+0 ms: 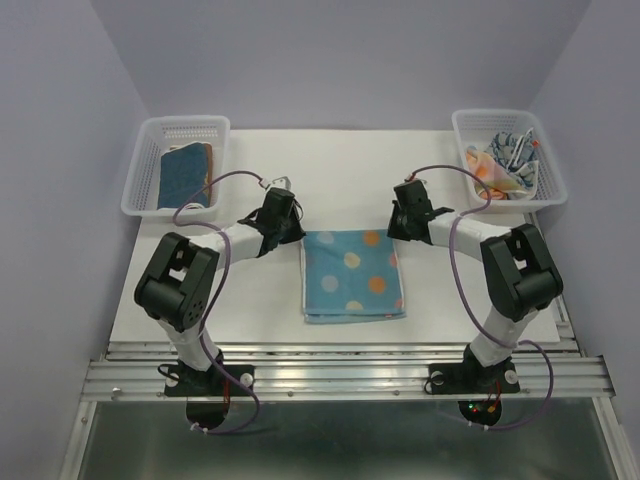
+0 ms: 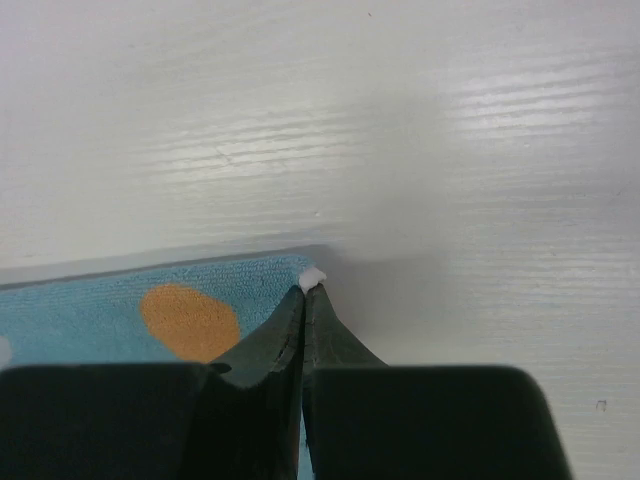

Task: Fold and stack the towels
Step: Fold the towel

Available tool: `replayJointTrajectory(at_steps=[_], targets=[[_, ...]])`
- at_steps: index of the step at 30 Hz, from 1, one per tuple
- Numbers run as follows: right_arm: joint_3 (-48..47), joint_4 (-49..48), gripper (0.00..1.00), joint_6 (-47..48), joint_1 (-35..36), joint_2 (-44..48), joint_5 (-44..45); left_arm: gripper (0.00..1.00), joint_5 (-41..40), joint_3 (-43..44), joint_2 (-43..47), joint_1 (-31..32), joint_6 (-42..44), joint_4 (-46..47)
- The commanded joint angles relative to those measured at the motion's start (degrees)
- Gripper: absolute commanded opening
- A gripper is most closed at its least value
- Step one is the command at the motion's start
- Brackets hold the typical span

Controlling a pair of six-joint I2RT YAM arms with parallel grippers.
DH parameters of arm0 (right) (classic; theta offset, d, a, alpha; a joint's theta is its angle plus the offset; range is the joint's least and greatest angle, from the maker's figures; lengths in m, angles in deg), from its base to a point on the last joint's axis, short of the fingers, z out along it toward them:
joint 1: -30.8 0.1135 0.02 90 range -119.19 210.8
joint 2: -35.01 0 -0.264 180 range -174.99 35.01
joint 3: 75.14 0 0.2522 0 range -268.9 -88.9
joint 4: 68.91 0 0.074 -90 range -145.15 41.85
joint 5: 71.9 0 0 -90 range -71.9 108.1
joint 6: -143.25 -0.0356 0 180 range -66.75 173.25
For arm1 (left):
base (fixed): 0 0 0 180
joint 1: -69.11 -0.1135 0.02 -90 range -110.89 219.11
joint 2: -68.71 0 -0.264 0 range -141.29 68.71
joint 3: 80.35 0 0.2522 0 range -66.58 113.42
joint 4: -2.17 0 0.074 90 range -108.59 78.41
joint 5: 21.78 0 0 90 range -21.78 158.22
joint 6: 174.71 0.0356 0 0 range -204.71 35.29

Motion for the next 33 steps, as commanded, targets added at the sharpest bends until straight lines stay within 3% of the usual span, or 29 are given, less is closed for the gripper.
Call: replayJointTrajectory(at_steps=[1,8,18,24,33], targets=[[3.09,-2.75,0.01,0.54,-0.27,8.19,-1.79,0.00,0.72,-2.75,7.91,-0.55,-0.24,3.61],[14.26,-4.42,0.01,-2.88,-0.09,18.56,-13.48,0.00,3.72,-12.77,15.04,2.35,-4.64,6.17],[29.63,-3.37,0.01,-8.68,0.52,37.98,-19.90,0.00,1.87,-26.57,32.61,9.64,-11.40,5.99],[33.77,0.84,0.01,-10.19,0.79,46.95,-22.02,0.00,2.57,-33.69,42.71,11.40,-14.39,4.94],[39.40,5.51,0.01,-12.55,0.79,57.15,-25.62,0.00,8.63,-40.90,50.90,12.90,-16.42,4.23]])
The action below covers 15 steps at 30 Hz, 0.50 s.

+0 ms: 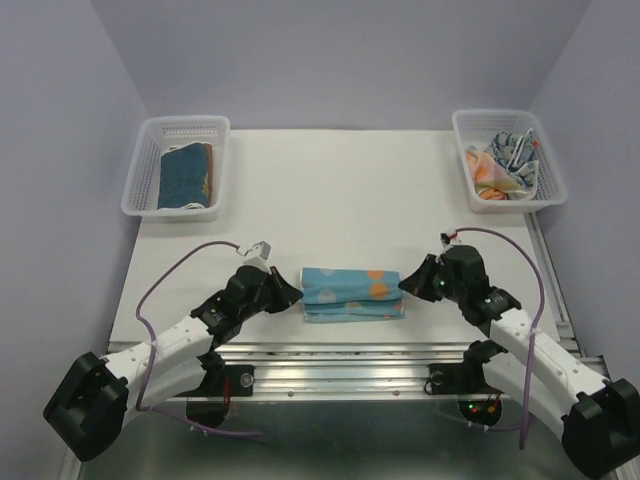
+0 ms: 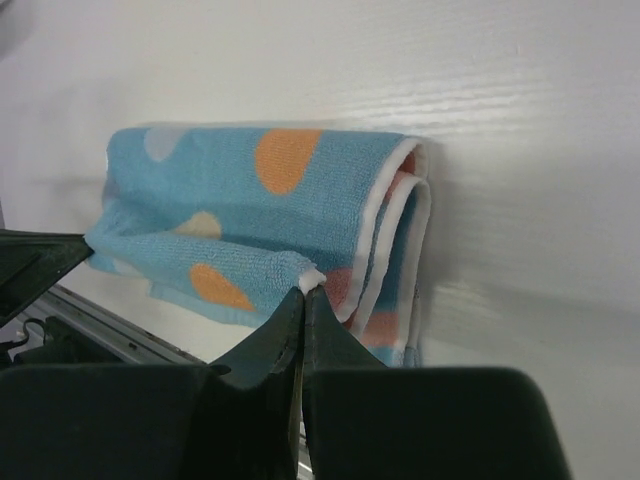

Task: Fold and stack the towels
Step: Fold the towel

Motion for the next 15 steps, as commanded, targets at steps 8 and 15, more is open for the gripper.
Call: replayJointTrajectory(at_steps=[8,15], targets=[[6.11,1.99,0.01,-3.76,0.37,5.60,-3.57,0.00,6.56,-2.80,2.23,1.74,-1.25,0.04],[7.52,6.19,0.38,-5.25,0.46,7.36,-4.54,0.38,9.71,-2.71,4.15,2.44,-1.86,-4.97]])
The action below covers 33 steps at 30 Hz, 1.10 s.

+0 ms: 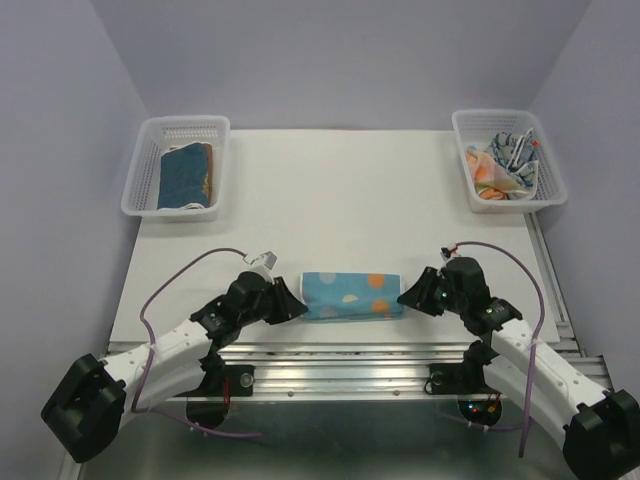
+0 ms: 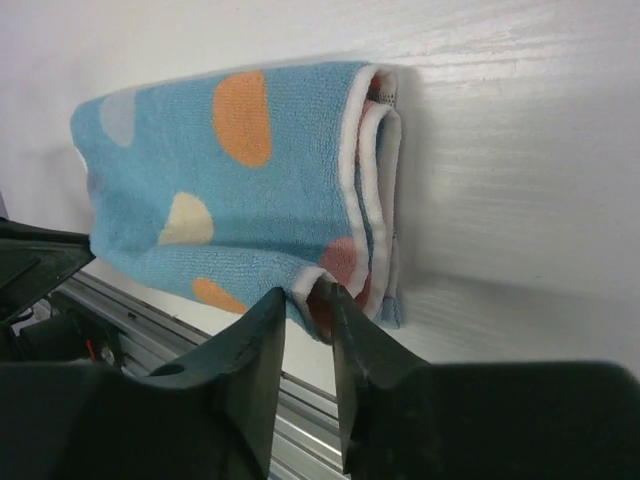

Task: Fold and stack the towels
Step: Fold the towel, then neatly place the folded towel into the bin

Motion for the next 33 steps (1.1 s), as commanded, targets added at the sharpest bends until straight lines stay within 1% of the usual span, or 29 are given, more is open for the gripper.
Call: replayJointTrajectory(at_steps=[1,2,3,5,6,8,10,11,12,13,15,16,17,19,22,26,30,33], targets=[[2.10,3.41,0.40,-1.78,0.46,2.84,-1.37,0.49,3.69,-0.33,3.09,1.00,-0.62,-3.75],[2.10,4.72,0.43,-2.13,0.37,4.67,-1.46,0.56,4.04,-0.33,4.05,1.00,-0.80,-4.89],[1.84,5.43,0.52,-1.87,0.37,5.65,-1.29,0.65,4.04,-0.15,6.59,1.17,-0.97,-6.03],[1.05,6.84,0.54,-1.70,0.37,7.41,-0.32,0.84,3.61,0.37,9.15,1.26,-0.89,-9.29],[0.17,7.89,0.57,-1.26,0.37,8.11,1.16,0.99,2.12,0.99,10.29,1.26,-0.45,-9.91],[-0.71,8.60,0.64,-0.73,0.37,8.73,2.23,0.99,-0.42,1.87,12.32,1.26,-0.10,-12.88],[-1.76,8.78,0.74,0.41,0.37,8.04,2.41,0.99,-4.02,3.10,11.72,1.26,-0.01,-13.69],[-2.12,8.60,0.84,0.68,0.37,6.99,2.50,0.99,-5.09,3.36,10.84,1.35,-0.01,-13.69],[-2.38,8.17,0.89,0.68,0.37,6.11,2.58,0.99,-6.23,4.32,9.79,1.35,-0.18,-13.69],[-3.17,6.77,1.00,1.20,0.37,5.23,2.76,0.99,-8.50,4.85,7.08,1.35,0.08,-13.34],[-4.66,5.79,1.00,2.17,0.37,1.37,3.02,0.99,-10.02,6.78,4.08,1.35,0.78,-12.73],[-6.32,5.35,1.00,3.65,0.37,-1.78,3.28,0.99,-11.93,8.18,1.10,1.35,1.83,-11.85],[-7.12,5.26,1.00,4.10,0.37,-1.81,3.64,0.99,-12.30,8.20,-0.23,1.26,2.27,-11.67],[-8.53,5.43,1.00,5.07,0.37,-6.10,4.51,0.99,-13.00,10.04,-3.65,1.26,3.33,-11.32],[-8.19,6.75,1.00,5.60,0.37,-8.92,6.88,0.99,-12.84,11.36,-7.00,1.35,4.21,-10.53],[-5.56,7.81,1.00,4.90,0.46,-8.14,6.55,0.99,-12.74,12.24,-10.17,1.26,5.09,-10.35],[-3.27,9.48,1.00,2.00,0.90,-7.70,7.24,0.99,-12.04,12.50,-12.90,1.53,5.88,-9.05],[-1.86,9.21,1.00,-0.28,1.60,-6.48,6.01,0.99,-12.04,13.29,-15.18,1.87,6.49,-8.77]])
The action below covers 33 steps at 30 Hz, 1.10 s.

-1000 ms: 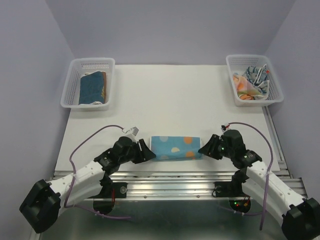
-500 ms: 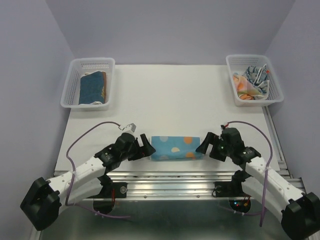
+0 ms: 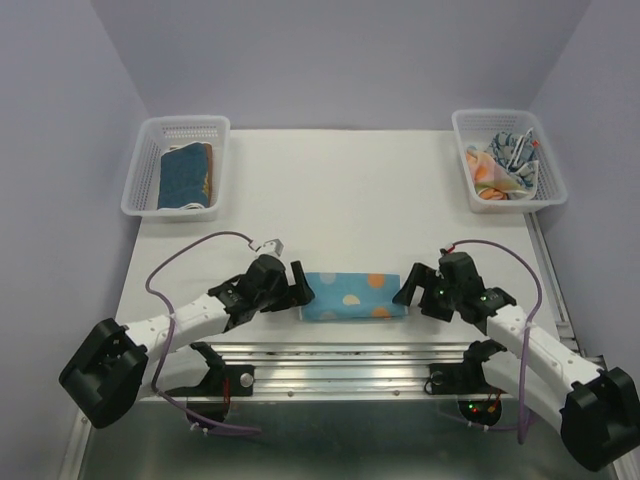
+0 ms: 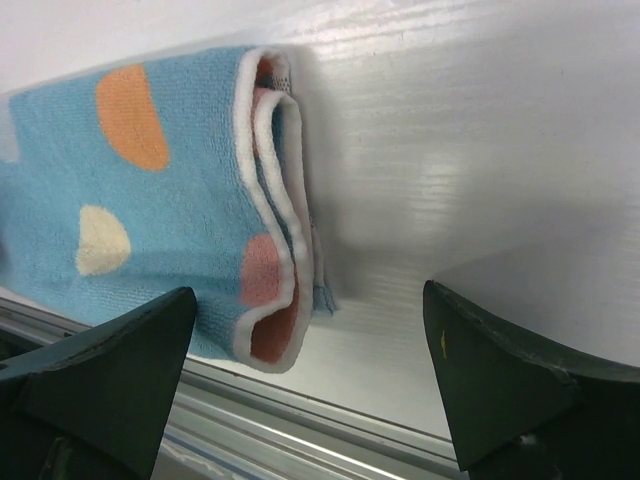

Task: Fold and stack the towels
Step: Neatly place the folded towel into the bin

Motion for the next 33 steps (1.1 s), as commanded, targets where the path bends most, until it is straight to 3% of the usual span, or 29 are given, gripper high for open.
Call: replayJointTrajectory(at_steps=[1,4,8,14,15,19,22,24,28,33], targets=[[2.27,2.11,1.00,-2.69,1.12,1.96,1.74,0.99,-0.65,2.17,-2.94,0.81,2.15,1.13],[2.36,2.64,1.00,-3.13,1.82,2.23,1.85,0.98,-0.74,3.31,-4.96,1.68,2.67,1.48],[1.92,3.08,1.00,-3.84,2.97,2.58,4.13,0.89,-0.74,4.72,-8.22,3.44,3.11,1.40],[1.48,2.29,1.00,-4.19,3.06,7.85,5.01,0.57,-4.60,6.83,-13.93,6.87,2.33,-1.84],[1.40,2.29,1.00,-4.36,3.06,8.47,5.18,0.47,-5.56,7.53,-14.63,7.57,1.72,-2.64],[1.31,2.73,1.00,-4.71,3.06,10.58,6.06,0.32,-10.48,10.34,-18.50,10.03,0.92,-5.89],[0.52,2.64,1.00,-4.54,2.97,11.37,7.73,0.00,-13.82,12.98,-21.92,12.14,0.66,-8.70],[0.08,2.12,1.00,-4.71,2.97,11.72,8.52,0.00,-16.55,14.73,-22.72,13.02,0.57,-9.67],[-0.89,-0.51,1.00,-7.17,3.06,13.21,12.39,0.00,-30.75,18.68,-22.90,13.11,-0.58,-15.99],[-2.03,-5.53,1.00,-7.62,3.05,14.10,12.74,0.00,-40.19,23.87,-22.82,12.58,1.88,-20.67]])
